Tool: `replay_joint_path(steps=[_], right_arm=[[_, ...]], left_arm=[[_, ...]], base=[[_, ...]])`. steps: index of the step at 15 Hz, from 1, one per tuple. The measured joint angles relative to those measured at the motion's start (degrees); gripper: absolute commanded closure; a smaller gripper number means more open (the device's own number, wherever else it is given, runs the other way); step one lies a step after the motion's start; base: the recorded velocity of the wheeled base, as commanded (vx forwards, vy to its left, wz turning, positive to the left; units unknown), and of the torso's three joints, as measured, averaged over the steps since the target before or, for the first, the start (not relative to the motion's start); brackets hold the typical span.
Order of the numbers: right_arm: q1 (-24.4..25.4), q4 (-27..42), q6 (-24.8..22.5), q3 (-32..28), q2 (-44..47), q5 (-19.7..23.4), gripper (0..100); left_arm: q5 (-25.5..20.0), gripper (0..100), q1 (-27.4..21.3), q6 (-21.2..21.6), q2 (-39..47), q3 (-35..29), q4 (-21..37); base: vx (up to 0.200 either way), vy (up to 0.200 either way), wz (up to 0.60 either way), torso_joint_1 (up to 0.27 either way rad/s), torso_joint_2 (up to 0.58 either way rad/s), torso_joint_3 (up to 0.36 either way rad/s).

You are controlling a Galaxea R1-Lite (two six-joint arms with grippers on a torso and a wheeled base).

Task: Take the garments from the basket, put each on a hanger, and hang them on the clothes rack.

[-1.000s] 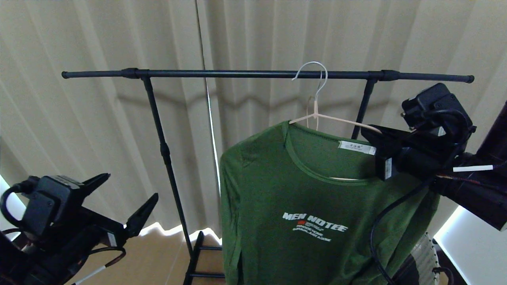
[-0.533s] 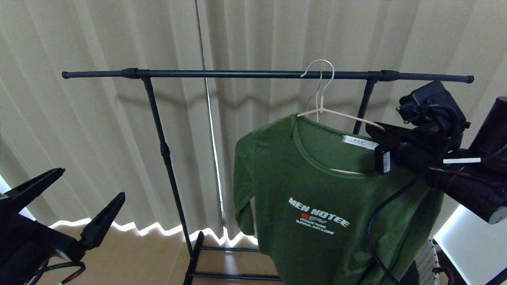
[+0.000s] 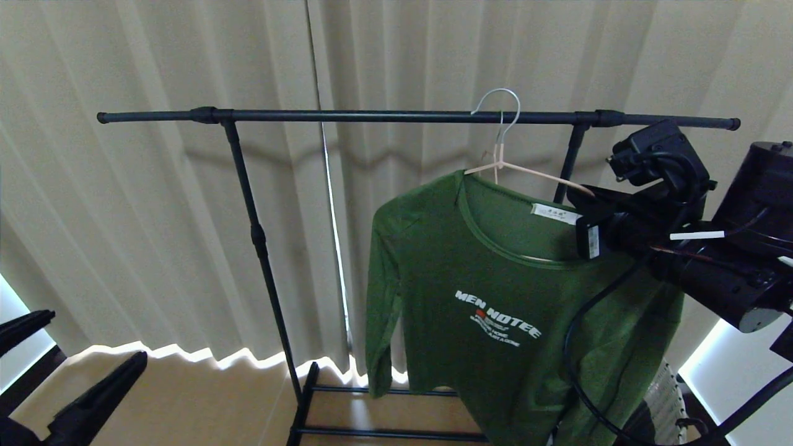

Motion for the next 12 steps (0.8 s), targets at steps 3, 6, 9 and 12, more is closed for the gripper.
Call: replay_joint_path(steps=[3, 6, 9, 12], right_arm=[[0.1, 0.1, 0.0, -0.5, 0.6, -0.1, 100], [0.0, 0.0, 0.0, -0.8, 1.1, -0.5, 100], [0.1, 0.0, 0.0, -1.6, 2.0, -0.5, 100], [0.1, -0.2, 0.0, -2.4, 3.0, -0.9, 100]], left_arm=[[0.0, 0, -0.1, -0.2, -2.2, -0.9, 0.4], [0.0, 0, -0.1, -0.2, -2.9, -1.0, 0.4], [0.0, 0, -0.1, -0.2, -3.1, -0.8, 0.4], [0.0, 0, -0.1, -0.3, -3.1, -0.6, 0.4]], base=[[0.0, 0.0, 0.0, 0.0, 0.0, 0.0], [0.0, 0.0, 0.0, 0.0, 0.0, 0.0], [0.0, 0.0, 0.0, 0.0, 0.0, 0.0], [0.067, 0.0, 0.0, -0.001, 0.0, 0.001]])
